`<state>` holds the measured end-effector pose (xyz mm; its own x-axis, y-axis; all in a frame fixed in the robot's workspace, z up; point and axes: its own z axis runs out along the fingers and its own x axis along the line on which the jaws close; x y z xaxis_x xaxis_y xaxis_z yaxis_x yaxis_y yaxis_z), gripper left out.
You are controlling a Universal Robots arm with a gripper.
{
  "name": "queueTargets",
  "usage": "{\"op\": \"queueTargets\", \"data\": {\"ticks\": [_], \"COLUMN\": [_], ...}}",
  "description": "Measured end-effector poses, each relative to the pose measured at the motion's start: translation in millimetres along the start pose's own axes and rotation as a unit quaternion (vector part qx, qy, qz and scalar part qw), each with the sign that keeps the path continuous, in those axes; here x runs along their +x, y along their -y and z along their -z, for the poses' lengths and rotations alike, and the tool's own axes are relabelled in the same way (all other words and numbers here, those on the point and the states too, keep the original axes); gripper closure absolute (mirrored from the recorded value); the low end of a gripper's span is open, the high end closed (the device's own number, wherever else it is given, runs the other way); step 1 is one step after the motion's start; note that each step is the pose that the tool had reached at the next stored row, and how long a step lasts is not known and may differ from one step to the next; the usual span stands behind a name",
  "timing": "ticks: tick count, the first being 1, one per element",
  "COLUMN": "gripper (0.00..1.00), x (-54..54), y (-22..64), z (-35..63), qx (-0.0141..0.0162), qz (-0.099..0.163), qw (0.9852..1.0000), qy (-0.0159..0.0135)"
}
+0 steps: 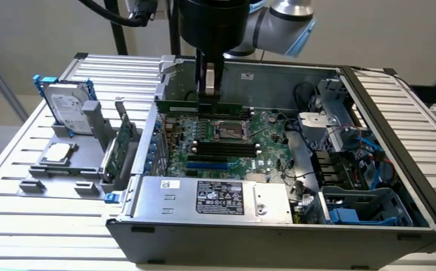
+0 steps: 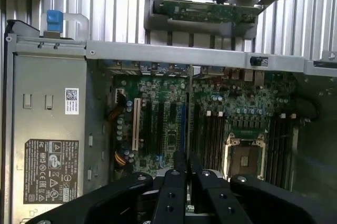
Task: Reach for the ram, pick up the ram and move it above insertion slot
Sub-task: 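Pick up the ram and move it above insertion slot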
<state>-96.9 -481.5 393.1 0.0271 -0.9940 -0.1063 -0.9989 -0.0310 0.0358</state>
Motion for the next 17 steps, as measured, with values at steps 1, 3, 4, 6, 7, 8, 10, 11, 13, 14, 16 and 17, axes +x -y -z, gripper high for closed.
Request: {"op": "queueTargets", "data": {"ticks": [1,3,4,6,7,8,10,11,13,14,16,17], "gripper": [0.86,0.86,0.86,0.86,0.86,0.86,0.86,0.86,0.86,0.86,0.86,0.86], "x": [-2.8,-8.0,-10.6,-15.9,-18.5,-21.1,-26.2,-28.5,-32.4,-34.0,-37.0,-38.4], "y": [2.5,7.4,9.9,14.9,17.4,19.9,25.0,27.7,33.4,36.1,42.0,44.8], "z": [-0.3,-0.9,-1.1,-1.8,-2.1,-2.3,-2.9,-3.3,-3.9,-4.2,-4.8,-5.2], "qx": [0.0,0.0,0.0,0.0,0.0,0.0,0.0,0.0,0.0,0.0,-0.0001,-0.0001], "qz": [0.0,0.0,0.0,0.0,0.0,0.0,0.0,0.0,0.0,0.0,0.0,0.0], "qw": [1.0,1.0,1.0,1.0,1.0,1.0,1.0,1.0,1.0,1.0,1.0,1.0], "qy": [-0.0001,-0.0001,-0.0002,-0.0003,-0.0004,-0.0005,-0.0007,-0.0008,-0.0012,-0.0014,-0.0021,-0.0024]}}
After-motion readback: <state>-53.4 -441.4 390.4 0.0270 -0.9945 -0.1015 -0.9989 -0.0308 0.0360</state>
